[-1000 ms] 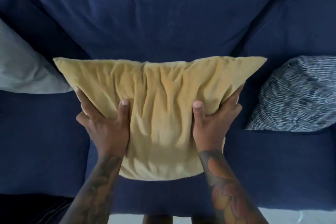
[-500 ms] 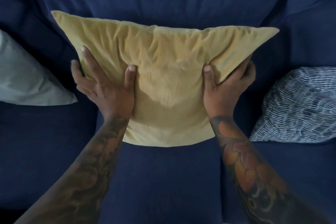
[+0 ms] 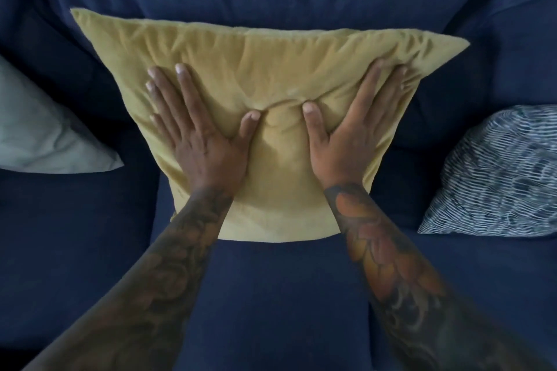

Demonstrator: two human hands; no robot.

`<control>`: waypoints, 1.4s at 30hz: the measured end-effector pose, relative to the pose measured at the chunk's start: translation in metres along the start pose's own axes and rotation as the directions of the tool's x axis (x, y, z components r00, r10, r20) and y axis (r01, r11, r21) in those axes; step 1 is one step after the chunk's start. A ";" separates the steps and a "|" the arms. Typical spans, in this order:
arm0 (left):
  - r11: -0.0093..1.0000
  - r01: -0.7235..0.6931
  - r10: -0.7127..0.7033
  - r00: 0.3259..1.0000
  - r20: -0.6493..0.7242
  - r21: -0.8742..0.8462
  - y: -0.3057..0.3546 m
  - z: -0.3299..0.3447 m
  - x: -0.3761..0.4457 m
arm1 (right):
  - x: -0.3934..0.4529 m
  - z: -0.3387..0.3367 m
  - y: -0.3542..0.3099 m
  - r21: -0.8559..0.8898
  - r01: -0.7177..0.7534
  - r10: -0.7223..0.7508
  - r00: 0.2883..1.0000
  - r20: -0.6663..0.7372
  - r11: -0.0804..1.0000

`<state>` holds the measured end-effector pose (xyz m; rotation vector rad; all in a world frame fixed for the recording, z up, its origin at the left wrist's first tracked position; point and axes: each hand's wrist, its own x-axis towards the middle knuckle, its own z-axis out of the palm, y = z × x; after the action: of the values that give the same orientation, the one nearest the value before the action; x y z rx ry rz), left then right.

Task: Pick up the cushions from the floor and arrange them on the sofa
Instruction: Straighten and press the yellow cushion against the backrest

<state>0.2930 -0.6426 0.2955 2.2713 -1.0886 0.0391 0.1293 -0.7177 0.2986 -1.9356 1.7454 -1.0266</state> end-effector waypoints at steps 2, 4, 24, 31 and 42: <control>1.000 0.017 -0.018 1.000 0.026 0.026 0.000 0.011 0.005 | 0.008 0.010 0.003 -0.035 -0.021 0.022 1.000 0.012 0.999; 0.999 0.023 -0.025 0.999 0.043 0.035 0.002 0.018 0.011 | 0.012 0.015 0.005 -0.052 -0.034 0.035 0.999 0.017 0.998; 1.000 -0.023 0.025 0.995 0.101 -0.021 -0.037 -0.002 -0.084 | -0.092 -0.014 0.038 0.001 0.070 -0.069 0.974 0.214 0.998; 0.999 0.006 -0.011 0.993 0.120 0.048 -0.034 0.033 -0.056 | -0.061 0.020 0.041 -0.160 0.021 0.007 0.986 0.169 0.987; 0.999 -0.022 0.028 0.988 0.154 -0.040 -0.068 -0.024 -0.109 | -0.125 -0.043 0.056 -0.031 -0.012 0.021 0.954 0.299 0.999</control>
<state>0.2748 -0.5213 0.2494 2.2569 -1.1870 -0.1482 0.0609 -0.5992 0.2543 -1.9703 1.6091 -0.6617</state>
